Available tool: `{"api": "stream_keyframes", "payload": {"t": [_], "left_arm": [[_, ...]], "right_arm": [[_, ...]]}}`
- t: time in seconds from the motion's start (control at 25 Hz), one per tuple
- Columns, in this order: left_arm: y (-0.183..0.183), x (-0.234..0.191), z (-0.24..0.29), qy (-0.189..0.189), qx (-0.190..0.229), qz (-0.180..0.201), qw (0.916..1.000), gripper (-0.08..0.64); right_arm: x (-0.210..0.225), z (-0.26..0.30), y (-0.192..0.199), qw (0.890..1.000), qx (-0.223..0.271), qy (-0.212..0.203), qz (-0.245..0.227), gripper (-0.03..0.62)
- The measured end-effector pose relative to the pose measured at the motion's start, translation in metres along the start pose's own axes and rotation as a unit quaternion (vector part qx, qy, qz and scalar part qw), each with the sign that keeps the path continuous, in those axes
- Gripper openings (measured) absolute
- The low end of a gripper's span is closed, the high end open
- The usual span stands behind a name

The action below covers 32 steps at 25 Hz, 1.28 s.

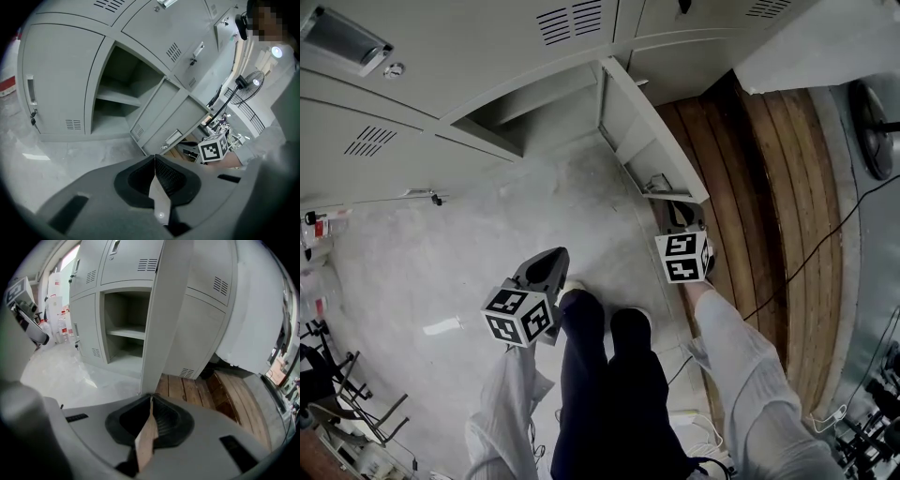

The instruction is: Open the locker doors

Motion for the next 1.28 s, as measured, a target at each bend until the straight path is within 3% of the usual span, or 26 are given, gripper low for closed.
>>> {"api": "stream_keyframes", "payload": {"t": [0.28,0.56,0.84,0.96,1.12,1.28], "left_arm": [[-0.003,0.016,-0.027,-0.010,-0.003,0.001,1.0000,0.011],[-0.022,0.042,-0.066,-0.018,0.000,0.005,0.9998,0.011],[-0.050,0.084,-0.107,-0.019,0.015,0.014,0.9996,0.011],[-0.069,0.102,-0.123,-0.014,0.028,0.016,0.9994,0.011],[-0.101,0.123,-0.144,-0.005,0.051,0.023,0.9984,0.011],[-0.122,0.151,-0.174,0.003,0.067,0.035,0.9971,0.011]], "right_arm": [[0.024,-0.022,-0.003,0.998,-0.024,0.038,0.033,0.018],[0.031,-0.079,-0.031,0.998,-0.018,0.035,0.058,0.019],[0.041,-0.150,-0.077,0.993,0.020,0.022,0.114,0.020],[0.050,-0.177,-0.098,0.986,0.041,0.009,0.160,0.020],[0.051,-0.212,-0.132,0.967,0.089,-0.025,0.236,0.074],[0.034,-0.262,-0.160,0.955,0.127,-0.061,0.261,0.077]]}}
Point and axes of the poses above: the fingertips, and each gripper's own axes: z forward along the fingers, x to its right, y out of its underside, the point moved 2 cm from there along -z, backward along the fingers, and after that the axes turned 1 degree about -z, right-handed, at the moved point
